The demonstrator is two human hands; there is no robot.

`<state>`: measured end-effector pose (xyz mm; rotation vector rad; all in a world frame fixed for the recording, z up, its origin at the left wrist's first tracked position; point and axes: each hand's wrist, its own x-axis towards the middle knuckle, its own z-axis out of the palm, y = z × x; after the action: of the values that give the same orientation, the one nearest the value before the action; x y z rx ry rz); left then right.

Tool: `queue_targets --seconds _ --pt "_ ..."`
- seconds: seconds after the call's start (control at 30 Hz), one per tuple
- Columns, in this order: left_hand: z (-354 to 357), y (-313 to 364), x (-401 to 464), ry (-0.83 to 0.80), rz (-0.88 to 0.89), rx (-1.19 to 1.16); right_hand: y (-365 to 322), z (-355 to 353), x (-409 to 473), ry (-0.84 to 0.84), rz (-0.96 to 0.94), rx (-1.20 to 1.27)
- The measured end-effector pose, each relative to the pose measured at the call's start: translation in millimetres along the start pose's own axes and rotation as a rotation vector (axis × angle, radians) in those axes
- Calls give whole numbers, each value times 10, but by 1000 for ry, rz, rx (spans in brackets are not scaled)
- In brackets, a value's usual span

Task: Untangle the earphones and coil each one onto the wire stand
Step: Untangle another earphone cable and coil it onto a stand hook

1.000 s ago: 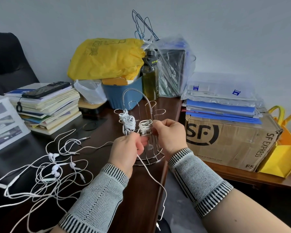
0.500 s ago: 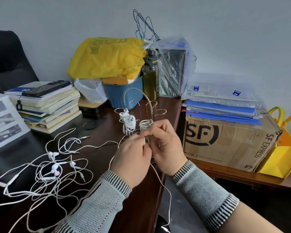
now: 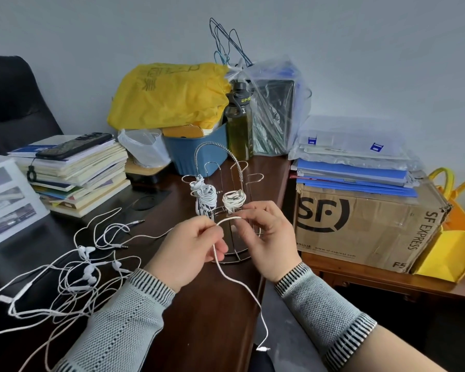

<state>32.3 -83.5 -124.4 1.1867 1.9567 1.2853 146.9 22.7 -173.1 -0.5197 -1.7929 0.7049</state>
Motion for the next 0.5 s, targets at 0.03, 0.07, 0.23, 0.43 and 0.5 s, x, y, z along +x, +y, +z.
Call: queue_targets --seconds 0.03,0.07,0.23,0.43,0.5 --pt "-9 14 -3 4 18 -66 -5 5 9 4 46 29" --pt "-16 22 5 9 42 -116 -13 10 21 6 100 63" --pt "-3 151 82 124 147 -179 -197 -8 114 54 485 445" --pt "125 335 218 462 174 217 -224 19 222 70 710 709" --pt "159 336 234 482 168 382 -223 20 261 62 734 699"
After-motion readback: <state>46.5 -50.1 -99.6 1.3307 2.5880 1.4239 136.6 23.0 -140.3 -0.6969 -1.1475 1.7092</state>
